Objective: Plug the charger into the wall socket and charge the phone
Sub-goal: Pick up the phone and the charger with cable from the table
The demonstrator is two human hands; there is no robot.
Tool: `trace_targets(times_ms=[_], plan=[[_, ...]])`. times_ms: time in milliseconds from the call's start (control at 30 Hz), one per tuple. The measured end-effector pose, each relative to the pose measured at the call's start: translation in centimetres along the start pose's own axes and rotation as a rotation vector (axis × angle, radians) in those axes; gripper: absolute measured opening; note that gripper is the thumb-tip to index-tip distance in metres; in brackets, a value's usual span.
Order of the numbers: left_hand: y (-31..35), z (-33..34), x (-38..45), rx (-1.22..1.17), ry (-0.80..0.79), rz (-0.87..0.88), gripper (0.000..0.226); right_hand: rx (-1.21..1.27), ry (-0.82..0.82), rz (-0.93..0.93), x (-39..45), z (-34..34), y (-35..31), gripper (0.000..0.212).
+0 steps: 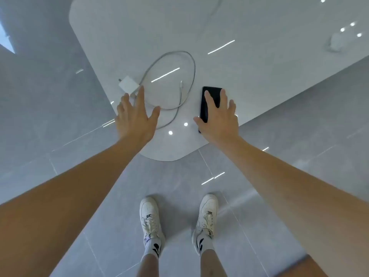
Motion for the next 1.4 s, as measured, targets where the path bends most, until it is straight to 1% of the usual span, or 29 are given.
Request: trace_targets(times_ms=[67, 133, 267, 333, 467, 500, 567, 633, 700, 833, 900, 1067, 1233, 1333, 1400], plan=[[-0.8, 0.6, 1.8, -0.022, 0.0, -0.126, 0.078, -0.022, 0.015, 0.036, 1.6, 0.5, 0.3, 0.086], [-1.1, 1.3, 3.3, -0.04, -0.036, -0.196, 0.081, -0.044, 0.032, 0.044, 2.8, 0.9, 0.2, 0.085], [-0.5, 1.5, 5.8, -0.047, -0.045, -0.246, 0.086, -0.115, 0.077, 0.053, 4.5, 1.6, -0.4, 0.077], [-0.3, 1.1, 6.6, -0.042, -0.013, -0.266, 0.079, -0.168, 0.114, 0.066, 5.2, 1.4, -0.6, 0.07], [-0.2, 0.3, 7.4, -0.032, 0.063, -0.21, 0.047, -0.202, 0.163, 0.051, 6.2, 0.4, -0.9, 0.057], [-0.2, 0.2, 7.6, -0.047, 0.065, -0.185, 0.047, -0.178, 0.155, 0.041, 6.5, 0.2, -0.8, 0.055], [0.1, 0.3, 7.9, -0.065, 0.044, -0.124, 0.062, -0.102, 0.121, 0.034, 7.0, 0.0, -0.5, 0.053], [0.7, 0.5, 7.8, -0.048, 0.03, -0.057, 0.069, -0.026, 0.089, 0.027, 7.4, 0.1, -0.4, 0.054], [1.0, 0.7, 7.6, -0.044, 0.029, -0.017, 0.069, 0.001, 0.064, 0.014, 7.6, 0.4, -0.6, 0.056], [1.0, 1.0, 7.2, -0.062, 0.037, 0.01, 0.066, -0.015, 0.051, -0.002, 7.4, 1.0, -0.9, 0.059], [0.9, 1.0, 7.0, -0.085, 0.045, 0.021, 0.064, 0.003, 0.074, -0.006, 7.1, 1.0, -1.1, 0.055], [0.2, 0.6, 6.1, -0.157, 0.047, 0.029, 0.067, -0.008, 0.13, -0.042, 6.1, 0.3, -1.6, 0.047], [-0.5, -0.9, 4.7, -0.252, 0.023, 0.03, 0.061, 0.012, 0.12, -0.066, 4.8, -0.9, -2.5, 0.046], [-0.9, -2.5, 3.4, -0.323, 0.058, 0.006, 0.06, 0.019, 0.118, -0.069, 3.7, -1.8, -3.2, 0.044], [-1.1, -3.9, 2.3, -0.368, 0.091, 0.024, 0.06, 0.025, 0.117, -0.072, 2.6, -2.5, -3.7, 0.043]])
Point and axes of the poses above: each hand's wrist, its own x-axis towards the middle knuckle, its own z-axis out of the palm, y = z × x, the point moved 8 cm from there along x, towards the middle knuckle, and after that the axes turned 7 degrees about -y, right-handed, at the moved point
